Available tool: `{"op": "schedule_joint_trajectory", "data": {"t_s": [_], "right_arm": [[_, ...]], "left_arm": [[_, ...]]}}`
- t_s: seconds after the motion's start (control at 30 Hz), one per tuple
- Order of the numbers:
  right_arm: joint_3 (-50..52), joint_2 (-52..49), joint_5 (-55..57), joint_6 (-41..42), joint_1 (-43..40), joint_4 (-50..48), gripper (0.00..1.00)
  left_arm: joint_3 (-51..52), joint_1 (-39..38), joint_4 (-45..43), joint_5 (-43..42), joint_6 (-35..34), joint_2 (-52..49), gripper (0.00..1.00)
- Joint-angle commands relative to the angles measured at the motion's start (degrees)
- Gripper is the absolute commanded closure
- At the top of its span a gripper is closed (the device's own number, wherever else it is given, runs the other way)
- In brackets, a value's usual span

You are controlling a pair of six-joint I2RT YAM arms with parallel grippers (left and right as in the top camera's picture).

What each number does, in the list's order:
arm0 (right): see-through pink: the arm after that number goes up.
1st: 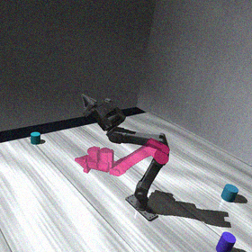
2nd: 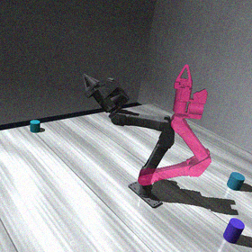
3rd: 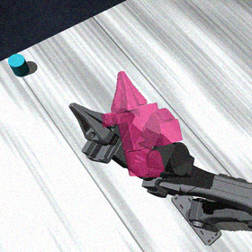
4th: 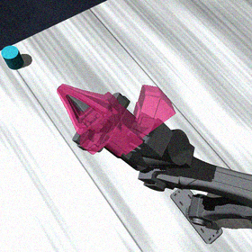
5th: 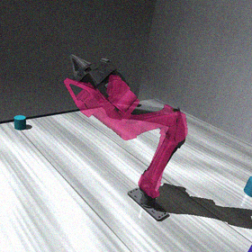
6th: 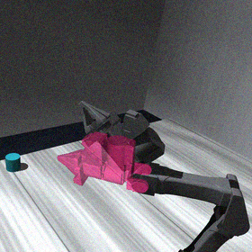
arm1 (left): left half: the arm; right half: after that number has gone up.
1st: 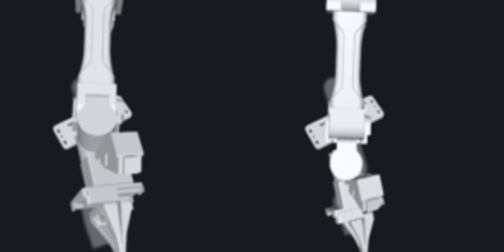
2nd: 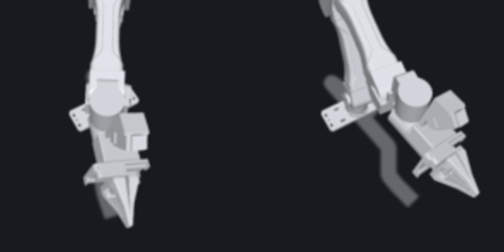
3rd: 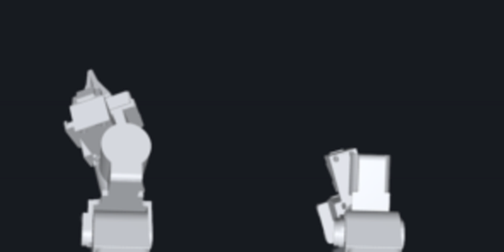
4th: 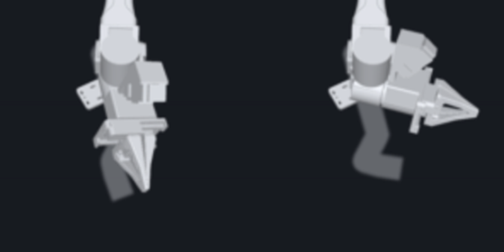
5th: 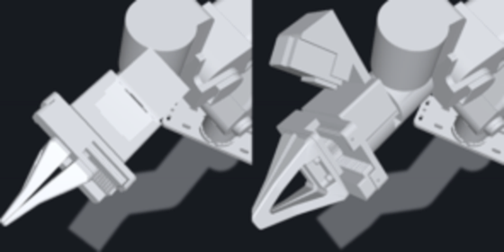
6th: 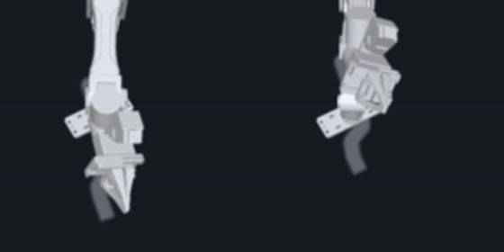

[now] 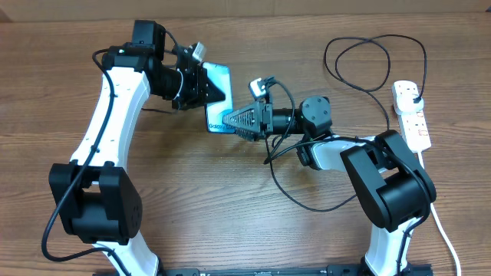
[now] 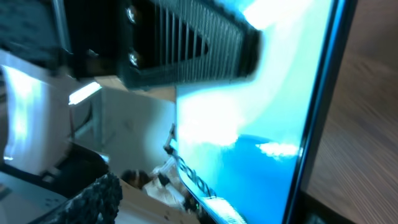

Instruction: Plug charger to phone and switch on socket

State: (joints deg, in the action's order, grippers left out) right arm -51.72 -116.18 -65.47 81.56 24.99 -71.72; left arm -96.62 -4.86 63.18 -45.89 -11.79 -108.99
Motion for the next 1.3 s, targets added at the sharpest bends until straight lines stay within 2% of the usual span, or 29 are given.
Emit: {"op": "schedule_joint_trajectory", "data": {"t_s": [0.0,0.17,0.23,0.37,0.57,0.77,0.93,0.97,1.03,1.17,1.27], "right_arm": [[0.02,0.33,-5.31,-10.86,-0.26,8.24,0.24],[0.02,0.33,-4.7,-22.95,-0.11,25.53,0.52],[0.02,0.33,-3.78,-25.68,0.17,28.85,0.61],[0.0,0.33,-3.52,-27.12,0.42,31.1,0.72],[0.0,0.33,1.36,-31.21,0.39,40.28,0.8],[-1.68,0.48,11.02,-37.22,1.11,56.15,0.9],[-8.76,2.93,21.88,-45.11,2.8,77.35,0.91],[-13.09,4.26,27.98,-49.33,3.26,87.47,0.91],[-17.81,5.55,34.03,-53.0,3.67,97.04,0.91],[-26.16,6.91,46.34,-58.12,3.93,113.07,0.91],[-30.08,6.93,54.34,-59.34,3.19,120.74,0.92]], "left_arm": [[-0.22,0.72,1.55,21.05,-8.22,0.72,0.96],[-0.24,0.74,3.19,19.91,-8.57,0.72,0.96],[-0.22,1.07,3.3,18.51,-7.65,0.72,0.96],[-0.22,2.84,3.98,9.99,-3.13,0.72,0.96],[-0.22,7.26,7.19,1.16,-3.76,0.72,0.96],[-0.24,11.37,13.7,0.74,-7.61,0.72,0.96],[-0.22,13.11,15.3,-0.13,-12.39,0.72,0.96],[-0.22,13.14,14.47,1.49,-13.64,0.7,0.96],[-0.22,12.83,14.43,5.16,-16.15,0.7,0.96],[-0.15,11.45,15.34,8.87,-17.35,0.7,0.96],[-0.15,9.97,18.14,8.79,-16.57,0.7,0.96]]}}
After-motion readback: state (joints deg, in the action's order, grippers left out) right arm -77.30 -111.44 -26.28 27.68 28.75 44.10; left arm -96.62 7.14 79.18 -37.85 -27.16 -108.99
